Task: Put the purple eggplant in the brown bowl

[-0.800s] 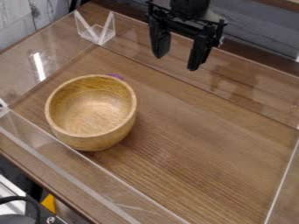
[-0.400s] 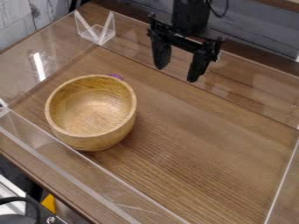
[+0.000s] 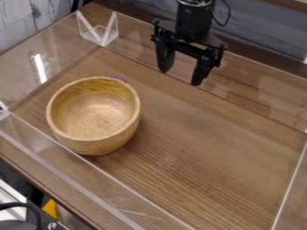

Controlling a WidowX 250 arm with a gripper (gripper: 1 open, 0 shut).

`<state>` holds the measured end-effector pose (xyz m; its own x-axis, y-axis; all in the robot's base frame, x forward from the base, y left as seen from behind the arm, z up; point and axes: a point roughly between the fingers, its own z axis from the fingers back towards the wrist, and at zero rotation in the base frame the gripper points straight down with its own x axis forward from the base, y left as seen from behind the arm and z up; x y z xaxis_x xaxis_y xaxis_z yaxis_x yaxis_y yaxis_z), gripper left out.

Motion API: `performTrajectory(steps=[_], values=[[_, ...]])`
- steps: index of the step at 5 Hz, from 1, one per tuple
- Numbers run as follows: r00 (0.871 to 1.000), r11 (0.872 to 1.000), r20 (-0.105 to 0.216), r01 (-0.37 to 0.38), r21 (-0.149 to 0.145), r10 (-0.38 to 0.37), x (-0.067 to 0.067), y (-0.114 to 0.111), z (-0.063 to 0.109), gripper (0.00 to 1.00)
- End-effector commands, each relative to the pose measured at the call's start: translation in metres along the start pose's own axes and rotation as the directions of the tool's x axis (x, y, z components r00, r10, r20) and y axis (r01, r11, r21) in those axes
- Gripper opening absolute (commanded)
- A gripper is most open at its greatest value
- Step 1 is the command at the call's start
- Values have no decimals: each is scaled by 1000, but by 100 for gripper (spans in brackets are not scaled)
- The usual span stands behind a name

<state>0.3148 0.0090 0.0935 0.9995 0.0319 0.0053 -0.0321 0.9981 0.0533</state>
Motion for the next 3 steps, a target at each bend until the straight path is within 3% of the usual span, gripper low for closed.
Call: performTrajectory(steps=[1,3], values=[[998,1000,64,-27,15,26,7,8,7,100],[989,997,129,-70,31,65,16,13,0,100]])
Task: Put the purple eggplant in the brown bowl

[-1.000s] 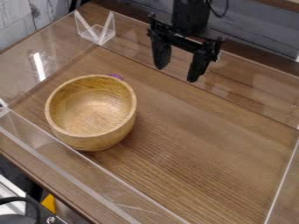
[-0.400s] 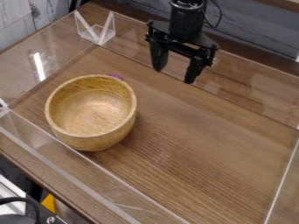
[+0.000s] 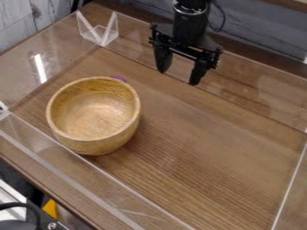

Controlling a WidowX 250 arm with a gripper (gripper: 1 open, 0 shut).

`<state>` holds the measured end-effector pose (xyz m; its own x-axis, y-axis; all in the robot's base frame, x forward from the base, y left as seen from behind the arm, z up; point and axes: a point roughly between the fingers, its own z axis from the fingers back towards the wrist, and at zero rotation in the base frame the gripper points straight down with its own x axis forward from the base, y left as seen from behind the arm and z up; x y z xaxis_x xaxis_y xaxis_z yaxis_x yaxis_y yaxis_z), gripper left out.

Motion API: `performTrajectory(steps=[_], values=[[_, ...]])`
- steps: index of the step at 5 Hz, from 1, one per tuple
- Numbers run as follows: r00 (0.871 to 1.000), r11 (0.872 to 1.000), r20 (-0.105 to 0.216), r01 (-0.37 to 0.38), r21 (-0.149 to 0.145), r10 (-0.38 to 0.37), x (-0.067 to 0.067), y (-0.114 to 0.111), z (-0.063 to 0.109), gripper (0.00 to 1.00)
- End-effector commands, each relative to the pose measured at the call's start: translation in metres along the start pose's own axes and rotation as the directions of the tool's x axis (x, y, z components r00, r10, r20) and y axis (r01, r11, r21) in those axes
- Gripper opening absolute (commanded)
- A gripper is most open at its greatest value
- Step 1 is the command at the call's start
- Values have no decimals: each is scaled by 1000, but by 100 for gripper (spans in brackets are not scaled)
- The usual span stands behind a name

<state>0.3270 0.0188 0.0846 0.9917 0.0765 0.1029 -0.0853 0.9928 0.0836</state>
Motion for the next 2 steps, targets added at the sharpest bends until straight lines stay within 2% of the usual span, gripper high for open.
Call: performTrajectory(steps=[1,2], values=[[997,999,71,-37,6,37,7,7,8,100],[992,999,114,-54,-3,54,7,9,12,100]])
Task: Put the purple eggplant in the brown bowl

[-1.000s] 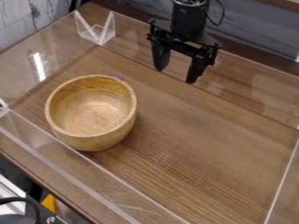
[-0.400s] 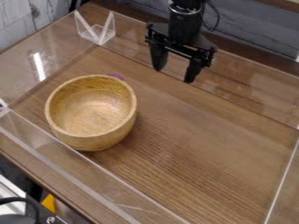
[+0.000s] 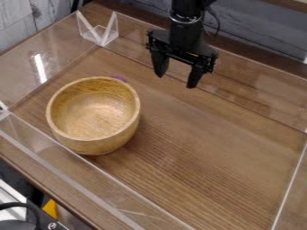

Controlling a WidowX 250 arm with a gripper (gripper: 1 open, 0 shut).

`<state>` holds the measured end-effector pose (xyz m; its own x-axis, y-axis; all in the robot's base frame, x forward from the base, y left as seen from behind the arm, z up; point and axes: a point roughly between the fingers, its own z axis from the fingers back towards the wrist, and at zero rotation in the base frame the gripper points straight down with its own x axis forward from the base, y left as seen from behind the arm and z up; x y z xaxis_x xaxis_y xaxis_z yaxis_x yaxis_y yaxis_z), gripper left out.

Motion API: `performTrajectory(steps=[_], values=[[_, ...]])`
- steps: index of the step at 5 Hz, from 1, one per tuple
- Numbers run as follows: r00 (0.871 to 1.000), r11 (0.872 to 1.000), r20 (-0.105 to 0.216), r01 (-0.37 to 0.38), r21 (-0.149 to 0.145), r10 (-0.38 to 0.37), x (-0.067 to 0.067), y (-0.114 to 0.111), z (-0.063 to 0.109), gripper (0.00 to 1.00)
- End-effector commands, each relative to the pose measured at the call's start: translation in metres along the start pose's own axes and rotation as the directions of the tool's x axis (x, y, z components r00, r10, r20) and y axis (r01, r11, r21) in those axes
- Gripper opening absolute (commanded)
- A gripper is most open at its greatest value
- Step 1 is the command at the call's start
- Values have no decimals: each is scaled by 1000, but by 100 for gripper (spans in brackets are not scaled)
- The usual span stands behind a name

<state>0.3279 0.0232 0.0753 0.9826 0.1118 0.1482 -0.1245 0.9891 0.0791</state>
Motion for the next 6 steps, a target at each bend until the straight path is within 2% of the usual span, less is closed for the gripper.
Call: performTrajectory(steps=[1,2,3,6], values=[[995,1000,100,-25,-14,26,10,8,26,100],[992,999,122,-41,-25,43,11,8,34,100],[989,998,134,-51,-20,53,11,6,34,100],[988,997,132,-77,-11,78,8,0,29,100]])
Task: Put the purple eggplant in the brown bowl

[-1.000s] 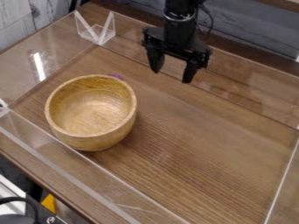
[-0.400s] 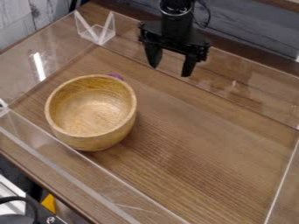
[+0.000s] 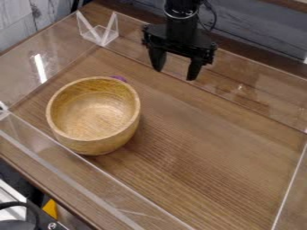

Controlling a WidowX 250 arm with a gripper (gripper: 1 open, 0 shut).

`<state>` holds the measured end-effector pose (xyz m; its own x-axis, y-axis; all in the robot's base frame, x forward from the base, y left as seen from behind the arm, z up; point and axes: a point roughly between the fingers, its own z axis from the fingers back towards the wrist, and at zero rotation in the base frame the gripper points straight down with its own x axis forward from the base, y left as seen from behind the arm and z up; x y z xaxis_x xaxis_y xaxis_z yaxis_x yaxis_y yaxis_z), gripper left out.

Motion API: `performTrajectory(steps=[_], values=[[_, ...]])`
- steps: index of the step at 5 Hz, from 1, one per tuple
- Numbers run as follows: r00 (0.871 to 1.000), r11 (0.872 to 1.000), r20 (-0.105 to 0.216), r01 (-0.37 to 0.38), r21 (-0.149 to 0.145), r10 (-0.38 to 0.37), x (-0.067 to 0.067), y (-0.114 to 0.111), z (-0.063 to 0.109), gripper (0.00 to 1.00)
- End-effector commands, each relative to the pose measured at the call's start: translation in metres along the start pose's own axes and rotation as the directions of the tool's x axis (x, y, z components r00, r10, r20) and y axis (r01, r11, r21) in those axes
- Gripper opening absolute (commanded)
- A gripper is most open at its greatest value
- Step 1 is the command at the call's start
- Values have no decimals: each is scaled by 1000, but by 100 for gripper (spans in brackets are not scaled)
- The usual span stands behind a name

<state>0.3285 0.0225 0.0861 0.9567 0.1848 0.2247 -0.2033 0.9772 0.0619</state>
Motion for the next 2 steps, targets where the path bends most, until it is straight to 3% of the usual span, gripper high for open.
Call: performTrajectory(steps=[1,2], values=[[998,1000,60,6,-5,-6,8,-3,17,100],[998,1000,60,10,-4,-10,9,-4,16,100]])
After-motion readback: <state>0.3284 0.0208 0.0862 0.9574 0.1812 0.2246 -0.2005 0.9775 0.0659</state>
